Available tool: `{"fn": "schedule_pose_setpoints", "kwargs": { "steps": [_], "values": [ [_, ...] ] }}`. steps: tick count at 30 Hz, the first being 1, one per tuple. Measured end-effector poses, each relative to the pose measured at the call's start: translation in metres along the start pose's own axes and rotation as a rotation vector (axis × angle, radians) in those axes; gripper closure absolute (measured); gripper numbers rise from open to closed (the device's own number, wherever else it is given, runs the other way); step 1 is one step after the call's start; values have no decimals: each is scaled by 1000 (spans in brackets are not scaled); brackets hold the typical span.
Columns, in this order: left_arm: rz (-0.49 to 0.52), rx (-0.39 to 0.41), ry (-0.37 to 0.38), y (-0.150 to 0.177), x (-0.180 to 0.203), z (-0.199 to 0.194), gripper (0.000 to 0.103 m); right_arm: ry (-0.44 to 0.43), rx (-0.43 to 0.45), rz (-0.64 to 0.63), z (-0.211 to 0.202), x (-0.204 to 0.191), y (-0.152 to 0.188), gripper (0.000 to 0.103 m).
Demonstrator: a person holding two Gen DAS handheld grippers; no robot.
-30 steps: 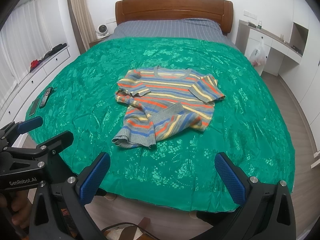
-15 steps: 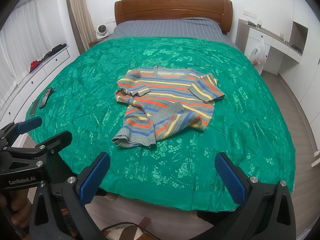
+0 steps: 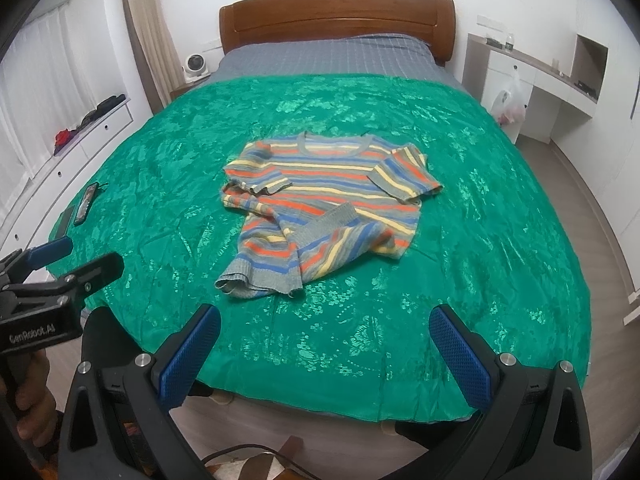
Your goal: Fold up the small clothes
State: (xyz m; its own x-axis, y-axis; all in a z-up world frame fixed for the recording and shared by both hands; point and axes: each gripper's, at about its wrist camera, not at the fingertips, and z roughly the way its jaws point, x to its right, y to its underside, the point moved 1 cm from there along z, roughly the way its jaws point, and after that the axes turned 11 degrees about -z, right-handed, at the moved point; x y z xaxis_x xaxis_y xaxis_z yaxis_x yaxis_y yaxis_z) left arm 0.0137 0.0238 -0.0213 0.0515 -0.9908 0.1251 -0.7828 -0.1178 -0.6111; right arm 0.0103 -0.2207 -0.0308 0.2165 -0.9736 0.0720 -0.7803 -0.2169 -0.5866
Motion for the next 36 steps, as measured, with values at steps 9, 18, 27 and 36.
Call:
{"fn": "schedule_pose_setpoints", "kwargs": {
  "steps": [9, 18, 27, 36],
  "values": [
    [34, -5, 7, 2, 12, -1, 0, 18, -4, 10, 0, 4, 0, 0],
    [39, -15, -6, 1, 16, 6, 0, 174, -21, 2, 3, 16, -1, 0],
    [54, -33, -8, 3, 23, 13, 0, 230, -25, 6, 1, 26, -1, 0],
    [13, -172, 178, 2, 29, 86, 1, 225, -32, 40, 7, 38, 5, 0]
  ]
}}
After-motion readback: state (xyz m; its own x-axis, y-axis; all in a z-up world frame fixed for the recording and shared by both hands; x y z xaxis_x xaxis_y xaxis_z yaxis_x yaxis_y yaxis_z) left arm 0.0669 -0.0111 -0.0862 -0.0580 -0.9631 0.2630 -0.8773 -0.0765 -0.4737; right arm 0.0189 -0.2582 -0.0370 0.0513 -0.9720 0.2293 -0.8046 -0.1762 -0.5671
